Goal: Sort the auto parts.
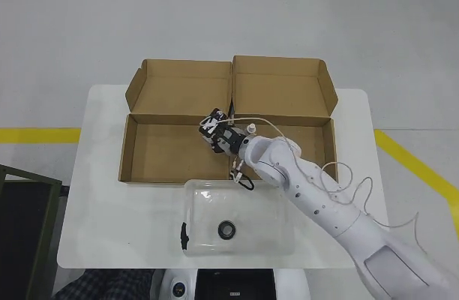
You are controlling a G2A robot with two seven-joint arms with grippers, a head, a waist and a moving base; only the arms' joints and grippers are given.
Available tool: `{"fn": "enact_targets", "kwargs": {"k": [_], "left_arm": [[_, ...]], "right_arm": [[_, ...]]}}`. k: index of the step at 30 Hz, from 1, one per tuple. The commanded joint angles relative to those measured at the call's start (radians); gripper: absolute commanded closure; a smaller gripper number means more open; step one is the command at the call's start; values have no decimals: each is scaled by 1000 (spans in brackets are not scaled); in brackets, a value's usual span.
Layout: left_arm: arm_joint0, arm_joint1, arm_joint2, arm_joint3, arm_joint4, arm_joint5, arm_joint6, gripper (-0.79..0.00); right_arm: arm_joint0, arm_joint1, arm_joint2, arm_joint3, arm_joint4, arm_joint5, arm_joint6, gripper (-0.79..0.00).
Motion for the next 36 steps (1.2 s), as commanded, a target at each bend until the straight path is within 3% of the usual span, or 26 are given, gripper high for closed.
{"fn": "enact_targets", "kwargs": {"k": [1, 12, 18, 36], "left_arm": [[0, 0, 0, 0, 0, 0, 0, -785], [0, 0, 0, 0, 0, 0, 0, -785], [0, 0, 0, 0, 0, 0, 0, -785], [0, 0, 0, 0, 0, 0, 0, -785]], "right_arm": [[7, -9, -9, 17, -5, 8, 9, 0], [41, -61, -55, 122, -23, 25, 25, -9], [53, -82, -64, 150, -39, 27, 32, -172], [29, -101, -25, 107, -94, 5, 85, -345]]}}
